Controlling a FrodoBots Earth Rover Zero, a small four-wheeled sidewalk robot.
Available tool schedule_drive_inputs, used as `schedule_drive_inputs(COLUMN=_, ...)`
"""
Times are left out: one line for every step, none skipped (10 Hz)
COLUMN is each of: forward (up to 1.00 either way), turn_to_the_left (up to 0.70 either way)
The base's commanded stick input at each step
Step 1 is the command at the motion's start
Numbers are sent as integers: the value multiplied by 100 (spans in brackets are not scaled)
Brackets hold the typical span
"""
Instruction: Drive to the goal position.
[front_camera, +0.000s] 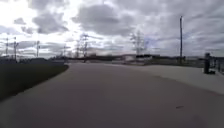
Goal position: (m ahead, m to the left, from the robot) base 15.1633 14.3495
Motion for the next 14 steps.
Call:
schedule_drive_inputs(forward=98, turn_to_the_left=21)
schedule_drive_inputs(forward=99, turn_to_the_left=0)
schedule_drive_inputs(forward=99, turn_to_the_left=0)
schedule_drive_inputs(forward=99, turn_to_the_left=0)
schedule_drive_inputs(forward=99, turn_to_the_left=0)
schedule_drive_inputs(forward=99, turn_to_the_left=0)
schedule_drive_inputs(forward=99, turn_to_the_left=0)
schedule_drive_inputs(forward=99, turn_to_the_left=0)
schedule_drive_inputs(forward=99, turn_to_the_left=0)
schedule_drive_inputs(forward=99, turn_to_the_left=0)
schedule_drive_inputs(forward=99, turn_to_the_left=0)
schedule_drive_inputs(forward=99, turn_to_the_left=0)
schedule_drive_inputs(forward=99, turn_to_the_left=0)
schedule_drive_inputs(forward=98, turn_to_the_left=0)
